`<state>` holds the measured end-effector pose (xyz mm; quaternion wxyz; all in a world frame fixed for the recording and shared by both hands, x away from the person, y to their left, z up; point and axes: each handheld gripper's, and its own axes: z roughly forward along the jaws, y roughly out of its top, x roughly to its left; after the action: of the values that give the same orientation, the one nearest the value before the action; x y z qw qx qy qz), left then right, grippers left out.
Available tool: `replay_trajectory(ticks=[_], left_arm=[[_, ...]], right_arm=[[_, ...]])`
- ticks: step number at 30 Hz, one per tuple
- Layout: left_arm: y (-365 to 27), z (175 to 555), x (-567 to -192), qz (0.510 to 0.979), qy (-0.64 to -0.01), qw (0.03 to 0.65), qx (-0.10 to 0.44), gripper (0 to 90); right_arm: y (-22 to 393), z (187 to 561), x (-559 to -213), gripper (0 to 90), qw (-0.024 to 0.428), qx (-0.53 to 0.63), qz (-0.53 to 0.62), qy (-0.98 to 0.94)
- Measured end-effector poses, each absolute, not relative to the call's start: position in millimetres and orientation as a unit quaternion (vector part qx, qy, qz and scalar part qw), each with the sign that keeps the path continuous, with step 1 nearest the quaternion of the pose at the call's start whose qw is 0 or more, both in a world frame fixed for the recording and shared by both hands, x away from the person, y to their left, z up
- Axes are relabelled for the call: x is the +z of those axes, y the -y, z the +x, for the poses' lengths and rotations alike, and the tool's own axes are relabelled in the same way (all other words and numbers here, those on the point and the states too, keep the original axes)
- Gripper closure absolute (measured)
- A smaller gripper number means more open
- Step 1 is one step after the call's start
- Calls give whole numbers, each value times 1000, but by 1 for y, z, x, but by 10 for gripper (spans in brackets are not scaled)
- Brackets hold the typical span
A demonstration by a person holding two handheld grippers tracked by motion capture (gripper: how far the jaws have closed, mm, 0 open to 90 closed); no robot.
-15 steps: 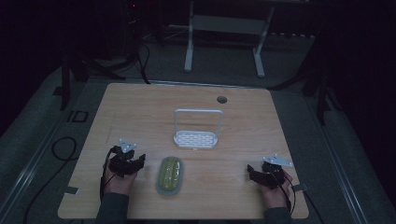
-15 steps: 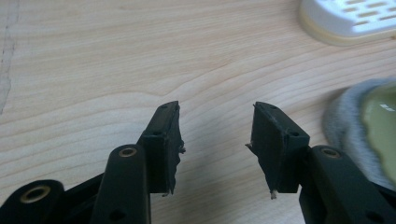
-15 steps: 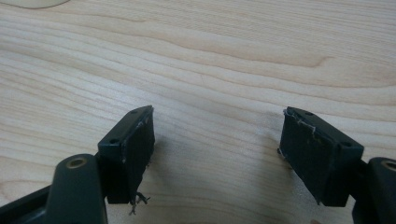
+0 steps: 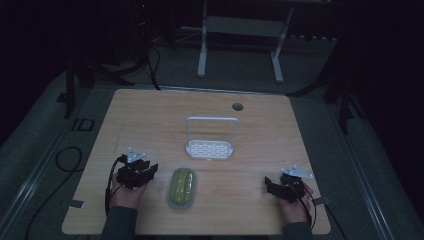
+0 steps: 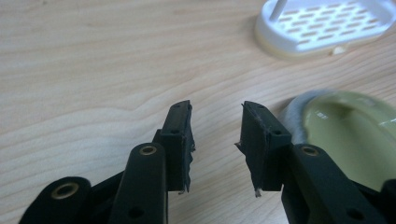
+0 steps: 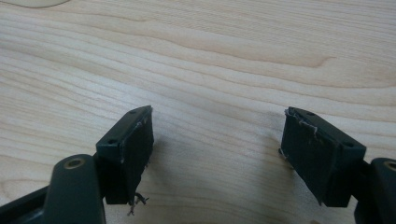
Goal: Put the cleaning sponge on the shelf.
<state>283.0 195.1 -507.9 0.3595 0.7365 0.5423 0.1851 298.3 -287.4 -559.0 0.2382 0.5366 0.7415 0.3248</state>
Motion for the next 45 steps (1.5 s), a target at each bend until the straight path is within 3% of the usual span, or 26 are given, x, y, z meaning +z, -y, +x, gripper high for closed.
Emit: replay_trajectory(ticks=[6,13,45], left_arm=[[-189,276,-498,746,-528,367,174,692],[-181,269,-488,755,-512,377,163,892],[-123,250,-481,808,-437,381,109,896]], right_arm=[[287,298,-559,245,238,325,536,-742],[287,298,-559,244,238,324,536,-742],[287,298,-559,242,238,325,535,-743]])
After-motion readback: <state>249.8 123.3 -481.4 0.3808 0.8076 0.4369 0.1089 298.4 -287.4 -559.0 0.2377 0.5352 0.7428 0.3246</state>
